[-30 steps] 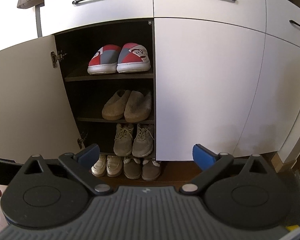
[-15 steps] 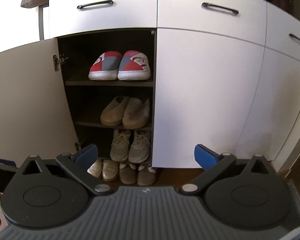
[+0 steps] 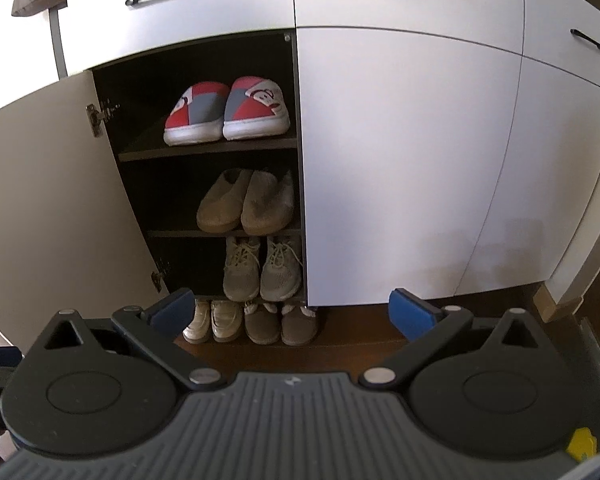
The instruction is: Organize scattered shoes
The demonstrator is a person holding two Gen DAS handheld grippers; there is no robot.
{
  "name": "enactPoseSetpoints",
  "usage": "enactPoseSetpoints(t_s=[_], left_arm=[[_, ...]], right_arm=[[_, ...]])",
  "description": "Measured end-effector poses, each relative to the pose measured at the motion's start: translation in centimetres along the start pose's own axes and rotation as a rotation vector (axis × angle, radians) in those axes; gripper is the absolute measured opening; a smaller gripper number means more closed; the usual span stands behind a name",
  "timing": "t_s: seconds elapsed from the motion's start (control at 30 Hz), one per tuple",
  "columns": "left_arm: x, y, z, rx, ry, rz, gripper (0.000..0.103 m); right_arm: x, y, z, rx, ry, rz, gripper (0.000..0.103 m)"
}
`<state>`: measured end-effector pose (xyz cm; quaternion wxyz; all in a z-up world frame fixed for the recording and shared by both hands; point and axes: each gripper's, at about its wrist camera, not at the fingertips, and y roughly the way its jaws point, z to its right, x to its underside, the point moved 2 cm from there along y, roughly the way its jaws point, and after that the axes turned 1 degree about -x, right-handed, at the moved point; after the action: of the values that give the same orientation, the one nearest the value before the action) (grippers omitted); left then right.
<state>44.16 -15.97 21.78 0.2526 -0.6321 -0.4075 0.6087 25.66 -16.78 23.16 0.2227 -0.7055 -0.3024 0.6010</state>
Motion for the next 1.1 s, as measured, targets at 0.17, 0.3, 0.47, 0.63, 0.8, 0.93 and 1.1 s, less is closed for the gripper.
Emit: enactPoseSetpoints(t_s=[0.17, 0.3, 0.47, 0.63, 0.8, 0.93, 1.1], left_arm=[[0.4, -0.1, 0.0, -0.017, 0.000, -0.001, 0.099], [0.3, -0.2, 0.2, -0.024, -0.001, 0.001, 0.099], [0.0, -0.3, 0.8, -0.019, 0.006, 0.025, 0.099], [0.1, 0.3, 0.9, -0.023, 0.008, 0.023, 0.099], [0.6, 1.4, 0.7, -0.022, 0.008, -0.006, 0.099], [0.6, 2.1, 0.6, -0.004, 0.002, -0.025, 0.099], [0.5, 2.8, 0.8, 0.010, 0.012, -0.044, 0.099]], right_arm=[[0.0, 0.5, 0.4, -0.005, 0.024, -0.041, 0.102], [-0.3, 1.0, 0.9, -0.004, 0.041, -0.069, 0.102], [-0.7, 1.4, 1.1, -0.012, 0.042, -0.069, 0.102], [-0.7, 2.0, 1.1, -0.008, 0.040, -0.082, 0.102], [-0.2, 2.8, 1.1, -0.008, 0.047, -0.105, 0.102], [0.2, 3.4, 1.0, -0.005, 0.043, -0.120, 0.102], [0.4, 4.1, 0.8, 0.000, 0.051, -0.133, 0.102]])
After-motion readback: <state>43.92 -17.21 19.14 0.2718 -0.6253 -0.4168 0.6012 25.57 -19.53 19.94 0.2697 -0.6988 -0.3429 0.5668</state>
